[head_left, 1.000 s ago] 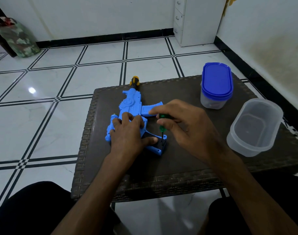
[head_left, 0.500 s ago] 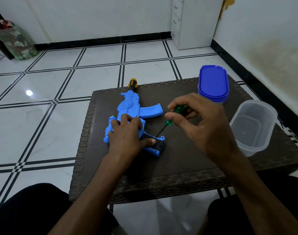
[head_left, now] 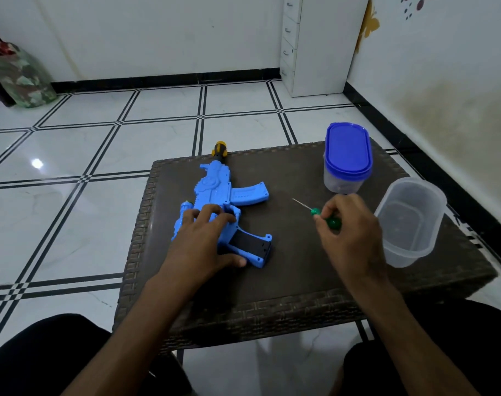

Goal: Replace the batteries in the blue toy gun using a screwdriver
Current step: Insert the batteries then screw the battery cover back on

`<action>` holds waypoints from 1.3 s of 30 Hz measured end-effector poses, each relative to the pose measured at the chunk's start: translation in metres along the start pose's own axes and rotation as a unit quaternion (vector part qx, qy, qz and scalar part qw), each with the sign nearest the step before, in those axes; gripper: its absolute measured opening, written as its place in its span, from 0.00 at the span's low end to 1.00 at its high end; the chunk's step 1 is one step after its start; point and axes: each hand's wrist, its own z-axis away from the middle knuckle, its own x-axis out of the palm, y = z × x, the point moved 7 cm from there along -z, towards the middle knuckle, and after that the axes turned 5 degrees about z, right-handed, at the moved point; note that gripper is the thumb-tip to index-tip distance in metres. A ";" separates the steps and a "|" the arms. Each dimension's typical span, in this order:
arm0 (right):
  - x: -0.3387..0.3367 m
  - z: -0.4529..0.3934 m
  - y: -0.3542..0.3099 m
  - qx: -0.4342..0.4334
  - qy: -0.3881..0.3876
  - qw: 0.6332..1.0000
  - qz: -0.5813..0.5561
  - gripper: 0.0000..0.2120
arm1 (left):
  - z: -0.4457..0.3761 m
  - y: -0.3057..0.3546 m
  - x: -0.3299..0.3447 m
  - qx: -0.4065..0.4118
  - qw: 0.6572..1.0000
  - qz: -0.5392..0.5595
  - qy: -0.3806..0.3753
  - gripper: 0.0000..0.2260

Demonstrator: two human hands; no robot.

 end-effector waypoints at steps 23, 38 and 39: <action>0.026 0.012 0.016 0.052 -0.154 0.974 0.155 0.05 | -0.005 -0.023 -0.020 0.180 0.978 -0.076 -0.069 0.29; -0.095 -0.025 0.060 0.102 0.023 0.986 0.131 0.05 | -0.025 0.141 0.028 0.198 0.966 0.165 -0.030 0.10; -0.097 -0.023 0.067 0.117 0.015 0.984 0.135 0.07 | -0.028 0.147 0.031 0.186 0.966 0.180 -0.023 0.09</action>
